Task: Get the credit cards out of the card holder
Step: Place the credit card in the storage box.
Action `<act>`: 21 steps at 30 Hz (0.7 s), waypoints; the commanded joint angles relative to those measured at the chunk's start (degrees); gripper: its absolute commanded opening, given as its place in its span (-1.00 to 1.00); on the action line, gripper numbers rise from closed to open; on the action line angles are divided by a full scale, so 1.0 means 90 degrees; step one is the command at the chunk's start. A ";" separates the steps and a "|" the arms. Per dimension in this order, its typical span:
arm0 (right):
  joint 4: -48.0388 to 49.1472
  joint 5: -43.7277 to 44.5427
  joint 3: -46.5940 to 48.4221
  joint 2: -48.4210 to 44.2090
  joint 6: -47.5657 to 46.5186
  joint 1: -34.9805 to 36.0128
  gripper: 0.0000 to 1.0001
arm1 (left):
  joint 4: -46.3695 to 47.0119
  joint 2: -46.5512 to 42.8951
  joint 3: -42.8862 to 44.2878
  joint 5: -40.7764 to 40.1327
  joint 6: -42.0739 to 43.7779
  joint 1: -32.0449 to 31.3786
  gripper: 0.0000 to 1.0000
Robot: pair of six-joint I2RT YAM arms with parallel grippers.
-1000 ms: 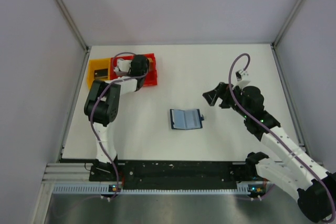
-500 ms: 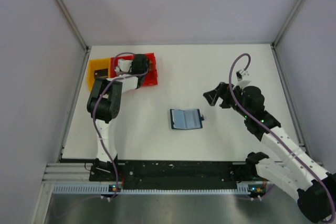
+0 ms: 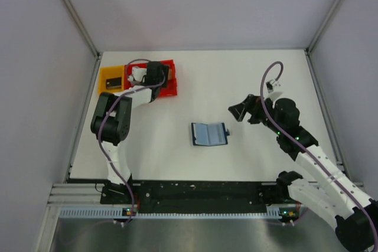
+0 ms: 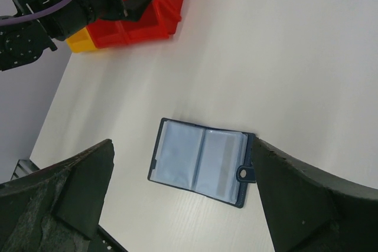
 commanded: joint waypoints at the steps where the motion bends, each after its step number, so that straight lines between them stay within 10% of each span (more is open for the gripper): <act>1: -0.0133 -0.0197 0.0356 -0.0228 0.0061 -0.0097 0.94 | -0.0220 -0.0984 -0.0626 0.0425 -0.0029 0.0029 0.34; 21: -0.0554 -0.1419 0.0884 0.1988 -0.0427 0.0498 0.64 | -0.1099 -0.4267 -0.2620 0.3275 0.4051 -0.1757 0.15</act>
